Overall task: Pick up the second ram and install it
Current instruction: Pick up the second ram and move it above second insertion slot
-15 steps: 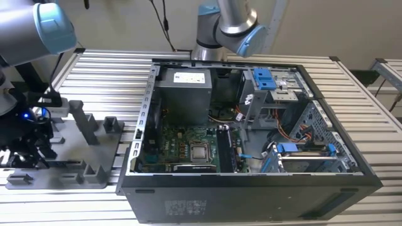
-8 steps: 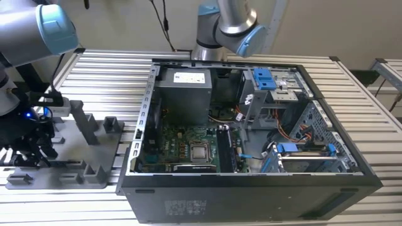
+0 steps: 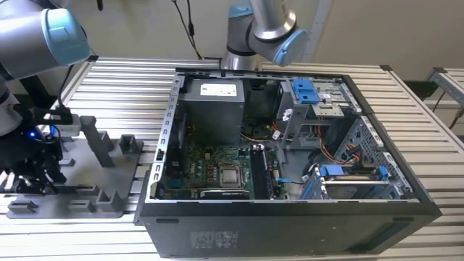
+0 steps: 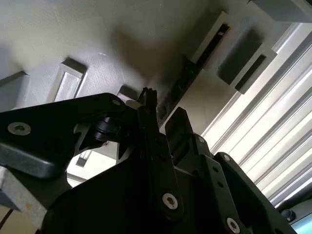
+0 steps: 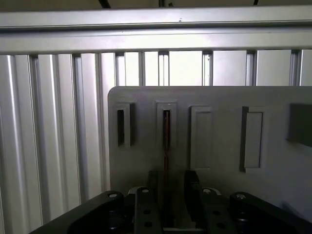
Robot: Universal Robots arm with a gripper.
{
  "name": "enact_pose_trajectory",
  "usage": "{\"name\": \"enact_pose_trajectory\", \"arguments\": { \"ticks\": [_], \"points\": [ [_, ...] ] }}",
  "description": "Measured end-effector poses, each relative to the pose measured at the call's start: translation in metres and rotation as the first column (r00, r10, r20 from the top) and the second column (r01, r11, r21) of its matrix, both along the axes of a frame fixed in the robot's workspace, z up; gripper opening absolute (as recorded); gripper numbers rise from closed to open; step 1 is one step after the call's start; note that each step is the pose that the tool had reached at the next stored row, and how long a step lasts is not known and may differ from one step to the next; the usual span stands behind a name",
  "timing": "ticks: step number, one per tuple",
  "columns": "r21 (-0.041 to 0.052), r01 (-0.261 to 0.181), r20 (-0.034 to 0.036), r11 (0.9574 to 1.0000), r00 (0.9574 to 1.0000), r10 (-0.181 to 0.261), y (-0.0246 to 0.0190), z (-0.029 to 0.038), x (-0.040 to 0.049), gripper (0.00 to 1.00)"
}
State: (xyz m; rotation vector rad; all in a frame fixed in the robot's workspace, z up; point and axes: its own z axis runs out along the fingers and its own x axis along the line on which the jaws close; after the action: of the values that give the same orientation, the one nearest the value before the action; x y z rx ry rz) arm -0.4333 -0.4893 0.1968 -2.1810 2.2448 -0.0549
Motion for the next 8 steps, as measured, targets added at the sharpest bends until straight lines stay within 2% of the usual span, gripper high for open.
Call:
{"name": "enact_pose_trajectory", "arguments": {
  "ticks": [8],
  "points": [
    [0.0001,-0.001,0.0003,1.0,1.0,0.001,-0.0012,-0.0014,0.0,0.36]
  ]
}}
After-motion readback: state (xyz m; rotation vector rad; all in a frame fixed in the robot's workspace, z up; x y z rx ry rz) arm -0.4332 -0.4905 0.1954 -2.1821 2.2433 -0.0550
